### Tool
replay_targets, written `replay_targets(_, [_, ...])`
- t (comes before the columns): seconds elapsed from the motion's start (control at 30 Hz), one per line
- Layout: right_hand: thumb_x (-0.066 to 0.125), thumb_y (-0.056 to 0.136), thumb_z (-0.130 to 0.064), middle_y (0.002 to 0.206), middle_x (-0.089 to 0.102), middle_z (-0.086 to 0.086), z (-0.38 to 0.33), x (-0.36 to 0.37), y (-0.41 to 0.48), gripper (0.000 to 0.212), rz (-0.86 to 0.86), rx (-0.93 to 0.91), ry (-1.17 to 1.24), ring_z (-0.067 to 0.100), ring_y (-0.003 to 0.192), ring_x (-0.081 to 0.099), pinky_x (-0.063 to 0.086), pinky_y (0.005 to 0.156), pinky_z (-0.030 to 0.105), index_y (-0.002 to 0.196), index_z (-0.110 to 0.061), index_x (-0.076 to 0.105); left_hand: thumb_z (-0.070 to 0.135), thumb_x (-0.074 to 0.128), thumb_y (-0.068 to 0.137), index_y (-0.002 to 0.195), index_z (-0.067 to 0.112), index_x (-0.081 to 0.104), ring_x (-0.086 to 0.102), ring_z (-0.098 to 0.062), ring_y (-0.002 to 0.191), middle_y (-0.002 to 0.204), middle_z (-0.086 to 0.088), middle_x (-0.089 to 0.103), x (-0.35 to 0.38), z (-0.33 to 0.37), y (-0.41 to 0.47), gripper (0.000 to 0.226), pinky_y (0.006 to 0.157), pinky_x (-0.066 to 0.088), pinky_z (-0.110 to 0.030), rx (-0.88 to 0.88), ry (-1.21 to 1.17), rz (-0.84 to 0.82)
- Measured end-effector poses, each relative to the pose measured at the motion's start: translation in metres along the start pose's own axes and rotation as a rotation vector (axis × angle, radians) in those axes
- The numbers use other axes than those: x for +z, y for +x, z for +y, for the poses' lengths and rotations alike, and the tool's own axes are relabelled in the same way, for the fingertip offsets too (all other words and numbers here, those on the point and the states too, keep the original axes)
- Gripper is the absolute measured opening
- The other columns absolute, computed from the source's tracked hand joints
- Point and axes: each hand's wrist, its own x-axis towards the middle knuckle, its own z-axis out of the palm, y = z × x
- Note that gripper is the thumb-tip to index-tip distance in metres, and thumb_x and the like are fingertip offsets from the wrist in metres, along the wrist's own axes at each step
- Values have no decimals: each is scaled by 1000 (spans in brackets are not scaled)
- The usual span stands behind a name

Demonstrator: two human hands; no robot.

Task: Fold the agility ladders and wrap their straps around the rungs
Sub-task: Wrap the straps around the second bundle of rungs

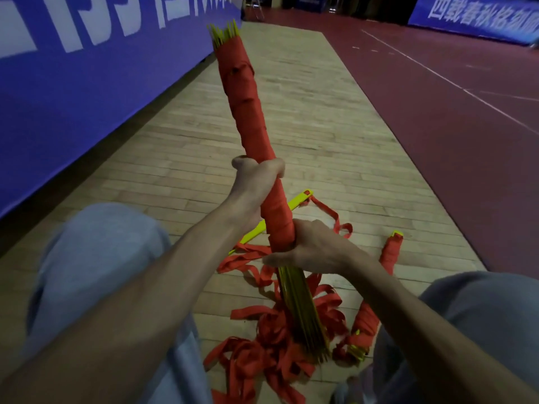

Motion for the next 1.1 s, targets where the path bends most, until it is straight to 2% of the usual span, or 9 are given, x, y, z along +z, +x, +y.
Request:
replay_targets(0.1, [77, 78, -33, 64, 62, -7, 6, -2, 0, 21, -21, -11, 74, 9, 61, 57, 50, 63, 31, 68, -25, 61, 8, 65, 71, 113, 7, 46, 55, -17, 70, 81, -3, 52, -1, -1, 0, 46, 57, 45, -29, -31, 41, -87])
replay_targets(0.2, [75, 79, -24, 75, 66, 4, 6, -12, -3, 16, -53, -31, 237, 14, 70, 60, 53, 75, 39, 85, -10, 68, 6, 73, 79, 110, 5, 61, 63, -15, 72, 84, -2, 65, -6, 5, 4, 33, 57, 45, -25, 87, 109, -133])
replay_targets(0.3, [74, 70, -17, 79, 68, 2, 1, -21, -10, 21, -197, -100, 590, 17, 75, 64, 51, 72, 31, 88, -10, 67, 11, 75, 78, 94, 11, 68, 64, -7, 60, 71, 4, 68, -9, 15, -1, 17, 53, 47, -18, 122, 1, -193])
replay_targets(0.47, [93, 40, -45, 96, 49, 17, -4, -17, -5, 83, -253, -95, 779, 38, 83, 37, 28, 76, 48, 100, 3, 61, 22, 72, 72, 94, 8, 62, 71, -24, 80, 86, -7, 71, -2, 10, -9, 28, 80, 59, -35, -72, -306, -408])
replay_targets(0.57, [84, 65, -32, 92, 63, 17, -4, -25, -8, 52, -275, -82, 706, 42, 80, 55, 45, 79, 47, 102, -1, 63, 13, 63, 85, 101, 4, 57, 73, -30, 86, 97, -12, 72, -1, 7, -7, 19, 75, 60, -36, -94, -388, -394])
replay_targets(0.63, [72, 81, -29, 98, 74, 9, -4, -31, -10, 30, -249, -96, 607, 26, 89, 70, 55, 84, 37, 104, -12, 66, 11, 64, 88, 99, 4, 58, 73, -26, 72, 87, -10, 71, 0, 10, -7, 14, 65, 60, -35, -77, -330, -311])
replay_targets(0.73, [69, 90, -27, 79, 74, -3, -9, -32, -11, 9, -133, -89, 497, 10, 72, 70, 53, 65, 23, 90, -19, 68, 9, 71, 85, 99, 2, 60, 67, -23, 56, 78, -10, 65, -1, 13, -6, 19, 57, 60, -35, 19, -199, -174])
replay_targets(0.9, [70, 80, -54, 80, 74, 3, -8, -14, -3, 33, 20, -60, 259, 15, 71, 71, 59, 74, 39, 85, -21, 69, 19, 80, 81, 120, -3, 50, 65, -22, 57, 90, -15, 60, -5, 2, 6, 55, 53, 55, -32, 158, -66, -27])
replay_targets(1.1, [54, 54, -86, 73, 69, -3, -6, -3, 4, 65, 112, -8, -23, 16, 71, 67, 57, 73, 43, 80, -27, 61, 36, 77, 82, 113, 13, 43, 64, -21, 74, 87, 1, 60, -3, -7, 10, 51, 70, 60, -43, 277, 78, 157])
